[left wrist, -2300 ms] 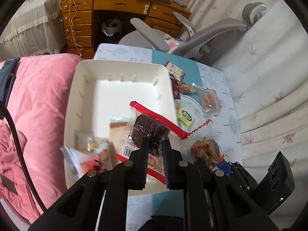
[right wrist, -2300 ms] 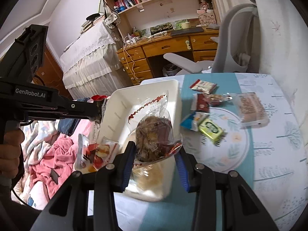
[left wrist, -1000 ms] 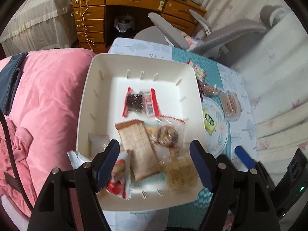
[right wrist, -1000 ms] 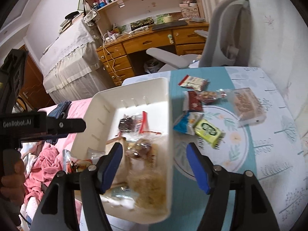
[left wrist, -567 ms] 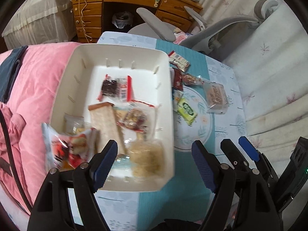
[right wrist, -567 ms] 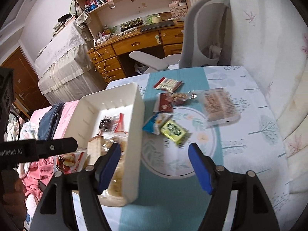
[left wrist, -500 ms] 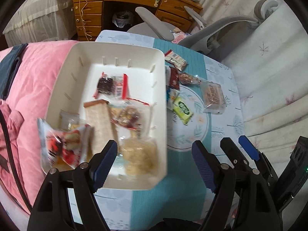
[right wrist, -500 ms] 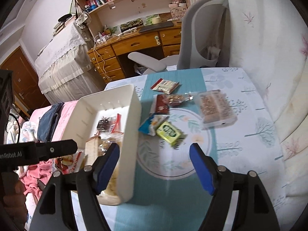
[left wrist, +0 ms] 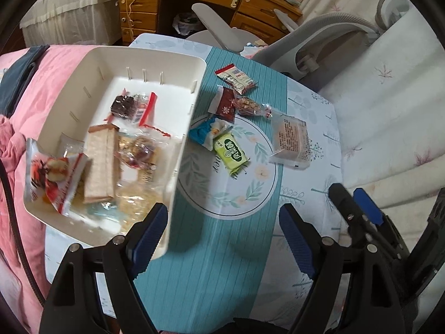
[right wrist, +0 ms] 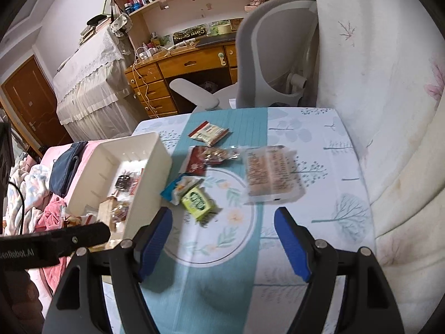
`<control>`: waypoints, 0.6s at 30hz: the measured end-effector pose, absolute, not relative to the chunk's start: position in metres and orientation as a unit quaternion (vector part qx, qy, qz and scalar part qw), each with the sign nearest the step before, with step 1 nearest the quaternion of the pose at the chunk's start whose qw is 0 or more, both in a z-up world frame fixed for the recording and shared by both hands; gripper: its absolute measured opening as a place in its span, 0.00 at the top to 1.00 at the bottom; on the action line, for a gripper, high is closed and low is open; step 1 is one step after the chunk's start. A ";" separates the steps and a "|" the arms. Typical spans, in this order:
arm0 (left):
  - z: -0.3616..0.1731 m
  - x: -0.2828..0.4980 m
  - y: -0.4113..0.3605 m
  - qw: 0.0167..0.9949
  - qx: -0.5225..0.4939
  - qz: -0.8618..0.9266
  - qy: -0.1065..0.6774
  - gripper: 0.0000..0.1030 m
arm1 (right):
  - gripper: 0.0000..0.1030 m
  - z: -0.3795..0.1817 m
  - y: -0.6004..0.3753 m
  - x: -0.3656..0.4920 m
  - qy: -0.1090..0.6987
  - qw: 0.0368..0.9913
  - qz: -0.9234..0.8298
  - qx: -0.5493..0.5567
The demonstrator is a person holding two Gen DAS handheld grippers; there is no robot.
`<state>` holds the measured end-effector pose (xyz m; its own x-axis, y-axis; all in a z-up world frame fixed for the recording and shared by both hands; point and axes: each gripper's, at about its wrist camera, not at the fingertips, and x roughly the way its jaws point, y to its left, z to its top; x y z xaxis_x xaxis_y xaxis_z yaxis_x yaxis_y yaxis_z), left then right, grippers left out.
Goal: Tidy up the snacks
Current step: 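Withdraw both tools from the tray toward the remaining snacks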
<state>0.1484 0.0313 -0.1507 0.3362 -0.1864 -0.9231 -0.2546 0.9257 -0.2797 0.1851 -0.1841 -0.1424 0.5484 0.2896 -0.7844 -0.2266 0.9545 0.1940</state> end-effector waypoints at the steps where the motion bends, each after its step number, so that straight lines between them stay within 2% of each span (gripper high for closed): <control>1: -0.154 0.151 0.025 0.793 -0.195 0.027 0.576 0.21 | 0.26 -0.143 -0.190 0.190 0.453 0.878 0.148 0.035; 18: -0.209 0.203 -0.022 0.782 -0.205 0.108 0.579 0.21 | 0.25 -0.174 -0.239 0.271 0.501 0.849 0.138 0.094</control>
<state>0.2030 -0.0224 -0.2089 0.3065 -0.0680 -0.9494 -0.4064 0.8926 -0.1951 0.2705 -0.2393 -0.1743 0.4598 0.3278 -0.8253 -0.1398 0.9445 0.2972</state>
